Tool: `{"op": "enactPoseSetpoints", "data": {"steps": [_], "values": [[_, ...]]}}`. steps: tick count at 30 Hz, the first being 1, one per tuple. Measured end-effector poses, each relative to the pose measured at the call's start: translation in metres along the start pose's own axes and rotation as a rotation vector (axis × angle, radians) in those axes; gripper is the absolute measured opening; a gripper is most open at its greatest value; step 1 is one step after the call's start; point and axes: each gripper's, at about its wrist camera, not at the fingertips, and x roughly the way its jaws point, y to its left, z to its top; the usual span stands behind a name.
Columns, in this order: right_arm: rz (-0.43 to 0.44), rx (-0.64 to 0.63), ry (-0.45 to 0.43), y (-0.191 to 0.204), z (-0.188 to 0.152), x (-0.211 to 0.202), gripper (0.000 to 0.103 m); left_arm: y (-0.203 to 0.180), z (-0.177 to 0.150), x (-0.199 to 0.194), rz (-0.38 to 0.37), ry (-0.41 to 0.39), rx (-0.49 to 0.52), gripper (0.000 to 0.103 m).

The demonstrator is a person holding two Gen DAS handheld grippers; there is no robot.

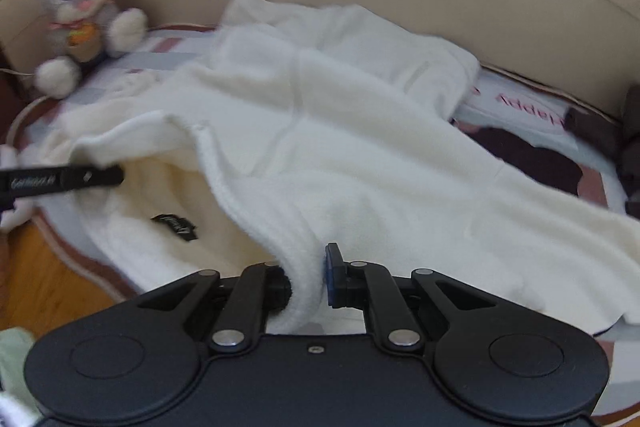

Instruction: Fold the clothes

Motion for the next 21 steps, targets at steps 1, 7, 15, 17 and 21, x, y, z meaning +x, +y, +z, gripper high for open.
{"op": "enactPoseSetpoints", "data": {"steps": [1, 7, 15, 17, 21], "values": [[0.021, -0.011, -0.002, 0.001, 0.001, -0.008, 0.01, -0.002, 0.002, -0.011, 0.0, -0.015, 0.002, 0.007], [0.137, -0.029, 0.021, 0.003, -0.01, -0.028, 0.01, 0.009, -0.012, -0.051, 0.031, -0.016, -0.058, 0.007], [0.153, -0.001, 0.079, 0.003, -0.035, -0.008, 0.01, 0.016, -0.048, -0.043, 0.084, 0.04, -0.072, 0.006], [0.189, 0.001, 0.067, 0.001, -0.032, -0.016, 0.01, 0.015, -0.046, -0.061, 0.066, -0.048, -0.084, 0.006], [0.271, 0.008, 0.062, -0.002, -0.025, -0.034, 0.01, 0.009, -0.039, -0.083, 0.04, -0.082, -0.07, 0.006]]}}
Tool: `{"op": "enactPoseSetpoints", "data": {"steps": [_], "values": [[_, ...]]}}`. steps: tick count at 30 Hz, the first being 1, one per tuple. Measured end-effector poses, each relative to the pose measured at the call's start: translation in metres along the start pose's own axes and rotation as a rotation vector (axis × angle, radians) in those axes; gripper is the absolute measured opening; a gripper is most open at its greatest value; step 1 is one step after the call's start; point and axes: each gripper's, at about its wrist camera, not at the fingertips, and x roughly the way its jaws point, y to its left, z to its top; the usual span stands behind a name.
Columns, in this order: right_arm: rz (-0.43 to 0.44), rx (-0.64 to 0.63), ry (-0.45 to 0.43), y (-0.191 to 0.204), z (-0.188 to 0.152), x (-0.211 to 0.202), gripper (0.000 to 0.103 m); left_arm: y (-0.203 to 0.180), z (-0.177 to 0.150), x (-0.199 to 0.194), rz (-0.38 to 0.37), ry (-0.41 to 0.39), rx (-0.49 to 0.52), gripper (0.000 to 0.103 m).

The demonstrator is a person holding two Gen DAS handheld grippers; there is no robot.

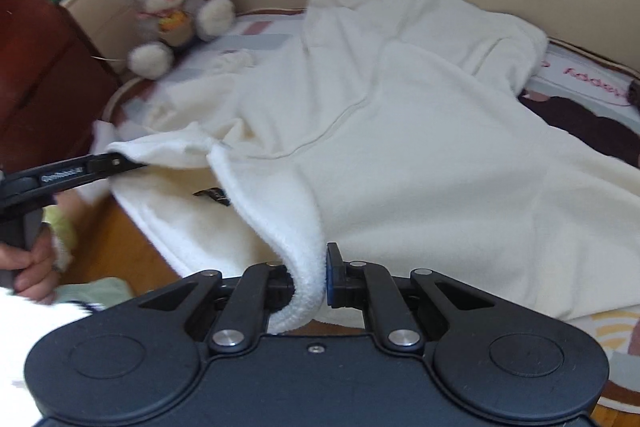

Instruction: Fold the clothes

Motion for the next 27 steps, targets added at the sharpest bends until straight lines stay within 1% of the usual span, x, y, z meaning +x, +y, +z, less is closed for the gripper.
{"op": "enactPoseSetpoints", "data": {"steps": [3, 5, 7, 9, 10, 11, 12, 14, 16, 18, 20, 25, 26, 27], "values": [[-0.001, -0.028, 0.017, 0.003, -0.002, -0.008, 0.01, -0.001, -0.005, -0.007, -0.025, 0.034, -0.029, 0.006], [-0.002, -0.051, 0.038, 0.005, -0.008, -0.009, 0.01, -0.001, -0.012, -0.008, -0.015, 0.055, -0.025, 0.006], [-0.001, -0.089, 0.081, 0.009, -0.019, -0.004, 0.01, -0.004, -0.022, -0.008, 0.023, 0.082, 0.01, 0.006], [-0.026, -0.138, 0.126, 0.015, -0.034, 0.011, 0.01, -0.006, -0.036, -0.002, 0.086, 0.127, 0.073, 0.006], [-0.039, -0.15, 0.145, 0.017, -0.041, 0.021, 0.01, -0.007, -0.043, 0.003, 0.118, 0.156, 0.094, 0.006], [-0.048, -0.141, 0.159, 0.016, -0.046, 0.03, 0.01, -0.006, -0.049, 0.011, 0.145, 0.201, 0.094, 0.006], [-0.051, -0.12, 0.173, 0.013, -0.05, 0.039, 0.013, -0.002, -0.054, 0.021, 0.162, 0.259, 0.081, 0.006], [-0.04, -0.054, 0.201, 0.004, -0.055, 0.055, 0.015, 0.01, -0.062, 0.035, 0.162, 0.354, 0.023, 0.006], [-0.017, -0.012, 0.206, -0.002, -0.057, 0.06, 0.015, 0.023, -0.067, 0.043, 0.155, 0.412, -0.041, 0.007], [-0.001, -0.004, 0.206, -0.002, -0.057, 0.061, 0.015, 0.034, -0.068, 0.049, 0.152, 0.452, -0.094, 0.007], [0.001, -0.011, 0.214, 0.002, -0.055, 0.062, 0.015, 0.037, -0.068, 0.051, 0.152, 0.466, -0.11, 0.007], [0.011, -0.04, 0.234, 0.011, -0.055, 0.057, 0.016, 0.02, -0.065, 0.036, 0.153, 0.443, -0.023, 0.006], [0.014, -0.047, 0.241, 0.01, -0.056, 0.056, 0.016, 0.017, -0.065, 0.032, 0.146, 0.442, -0.012, 0.009], [0.014, -0.054, 0.257, 0.008, -0.057, 0.055, 0.02, 0.017, -0.062, 0.026, 0.136, 0.443, -0.004, 0.013]]}}
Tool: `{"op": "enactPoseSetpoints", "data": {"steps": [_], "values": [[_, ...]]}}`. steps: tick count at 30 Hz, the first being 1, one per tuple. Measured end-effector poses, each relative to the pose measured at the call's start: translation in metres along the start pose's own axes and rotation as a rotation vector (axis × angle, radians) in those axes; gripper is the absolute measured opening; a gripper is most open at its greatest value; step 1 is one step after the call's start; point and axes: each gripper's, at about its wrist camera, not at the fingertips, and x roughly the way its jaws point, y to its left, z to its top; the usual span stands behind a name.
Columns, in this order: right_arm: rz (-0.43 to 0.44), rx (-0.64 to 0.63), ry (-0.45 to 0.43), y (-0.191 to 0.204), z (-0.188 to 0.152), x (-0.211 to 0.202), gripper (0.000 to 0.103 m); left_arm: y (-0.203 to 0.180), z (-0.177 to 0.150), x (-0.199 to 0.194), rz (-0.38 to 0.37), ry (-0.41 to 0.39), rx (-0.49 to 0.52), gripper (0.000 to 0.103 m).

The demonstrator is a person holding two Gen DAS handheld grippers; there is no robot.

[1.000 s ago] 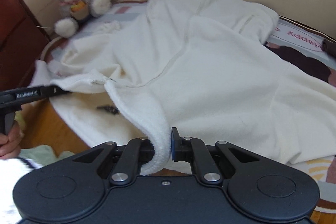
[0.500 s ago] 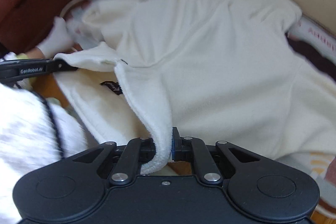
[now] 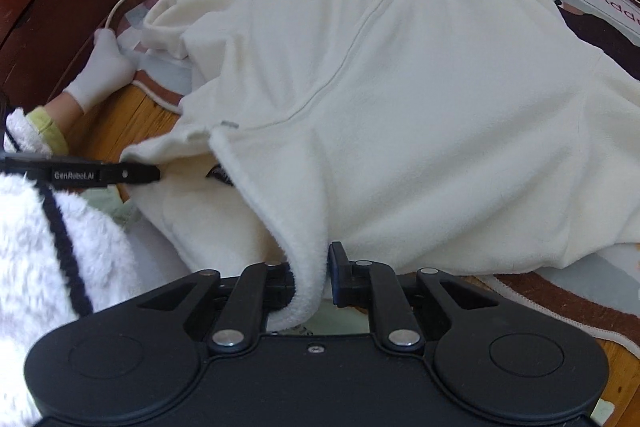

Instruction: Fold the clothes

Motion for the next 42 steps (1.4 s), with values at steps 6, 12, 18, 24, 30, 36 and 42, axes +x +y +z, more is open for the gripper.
{"op": "enactPoseSetpoints", "data": {"steps": [6, 12, 18, 24, 30, 36, 42], "values": [[-0.068, -0.108, 0.007, 0.009, 0.012, -0.03, 0.025, 0.013, 0.004, -0.068, 0.093, -0.135, 0.109, 0.042], [-0.014, -0.261, 0.003, 0.032, 0.029, -0.024, 0.054, 0.067, 0.049, -0.1, 0.125, -0.298, -0.171, 0.043], [-0.092, -0.259, 0.117, 0.045, 0.05, -0.008, 0.054, 0.118, 0.112, -0.076, 0.1, -0.349, -0.448, 0.043], [0.18, -0.153, -0.113, 0.05, 0.093, -0.077, 0.054, 0.149, 0.171, -0.025, 0.207, -0.297, -0.394, 0.043], [0.163, -0.192, -0.259, 0.078, 0.178, -0.064, 0.057, 0.177, 0.228, 0.019, 0.224, -0.258, -0.311, 0.043], [0.042, -0.367, -0.174, 0.117, 0.235, 0.045, 0.056, 0.182, 0.271, 0.054, 0.247, -0.213, -0.151, 0.043], [0.088, -0.575, -0.137, 0.165, 0.237, 0.107, 0.055, 0.184, 0.291, 0.075, 0.151, -0.2, -0.023, 0.043]]}}
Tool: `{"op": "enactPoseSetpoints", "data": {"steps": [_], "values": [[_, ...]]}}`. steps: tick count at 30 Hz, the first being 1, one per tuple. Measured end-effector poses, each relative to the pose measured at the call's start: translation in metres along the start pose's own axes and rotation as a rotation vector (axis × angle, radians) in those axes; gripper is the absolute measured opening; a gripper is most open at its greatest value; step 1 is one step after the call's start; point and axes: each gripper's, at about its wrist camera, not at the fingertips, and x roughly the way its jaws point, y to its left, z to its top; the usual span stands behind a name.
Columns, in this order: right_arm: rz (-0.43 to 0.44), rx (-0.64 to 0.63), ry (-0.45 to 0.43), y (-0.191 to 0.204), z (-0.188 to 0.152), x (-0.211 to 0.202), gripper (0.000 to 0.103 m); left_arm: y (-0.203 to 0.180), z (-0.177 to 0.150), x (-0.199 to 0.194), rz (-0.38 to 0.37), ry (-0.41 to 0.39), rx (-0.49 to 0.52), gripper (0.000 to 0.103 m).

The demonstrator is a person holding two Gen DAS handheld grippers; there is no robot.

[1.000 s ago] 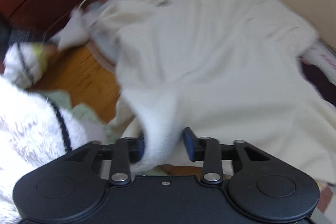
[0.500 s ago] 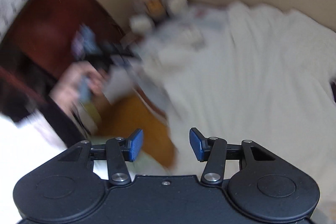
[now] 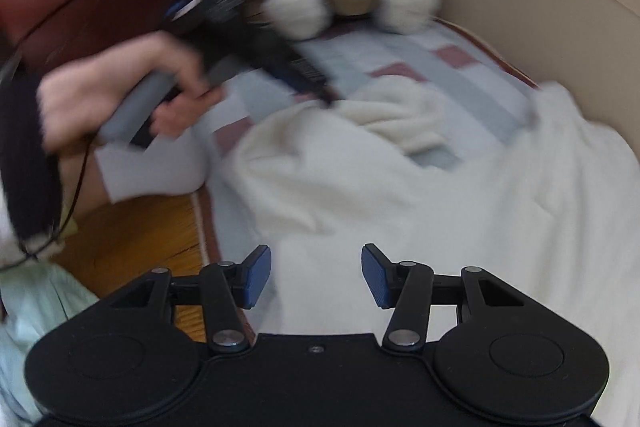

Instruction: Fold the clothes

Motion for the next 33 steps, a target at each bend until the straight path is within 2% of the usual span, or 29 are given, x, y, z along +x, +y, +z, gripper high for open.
{"op": "enactPoseSetpoints", "data": {"steps": [4, 8, 9, 10, 11, 12, 14, 15, 19, 22, 28, 30, 33], "values": [[-0.046, -0.13, 0.046, 0.021, -0.01, 0.03, 0.055, -0.006, 0.001, 0.018, -0.003, 0.031, 0.049, 0.043], [-0.095, -0.181, 0.066, 0.027, -0.022, 0.054, 0.054, -0.009, 0.001, 0.036, 0.0, 0.062, 0.053, 0.047], [-0.104, -0.198, 0.062, 0.027, -0.025, 0.057, 0.045, -0.008, 0.001, 0.04, -0.004, 0.069, 0.043, 0.049], [-0.125, -0.221, 0.053, 0.027, -0.028, 0.059, 0.023, -0.008, 0.0, 0.044, -0.01, 0.076, 0.033, 0.049], [-0.141, -0.222, 0.047, 0.025, -0.029, 0.058, 0.013, -0.009, -0.002, 0.046, -0.015, 0.08, 0.03, 0.048], [-0.147, -0.2, 0.042, 0.021, -0.029, 0.057, 0.011, -0.012, -0.003, 0.047, -0.014, 0.073, 0.045, 0.039], [-0.124, -0.118, 0.017, 0.01, -0.029, 0.048, 0.01, -0.021, -0.005, 0.04, 0.012, 0.04, 0.098, 0.015], [-0.107, -0.07, 0.003, 0.004, -0.029, 0.043, 0.01, -0.026, -0.006, 0.035, 0.028, 0.022, 0.125, 0.013], [-0.072, 0.073, -0.036, -0.015, -0.036, 0.029, 0.01, -0.043, -0.007, 0.007, 0.15, -0.09, 0.216, 0.011], [-0.052, 0.14, -0.059, -0.023, -0.045, 0.027, 0.01, -0.044, -0.008, -0.012, 0.227, -0.137, 0.22, 0.011], [-0.025, 0.216, -0.1, -0.032, -0.057, 0.035, 0.01, -0.029, -0.016, -0.034, 0.405, -0.153, 0.18, 0.01], [-0.011, 0.246, -0.11, -0.035, -0.06, 0.038, 0.01, -0.026, -0.019, -0.04, 0.449, -0.157, 0.198, 0.01], [0.012, 0.293, -0.124, -0.039, -0.062, 0.039, 0.011, -0.025, -0.02, -0.05, 0.477, -0.181, 0.223, 0.01]]}}
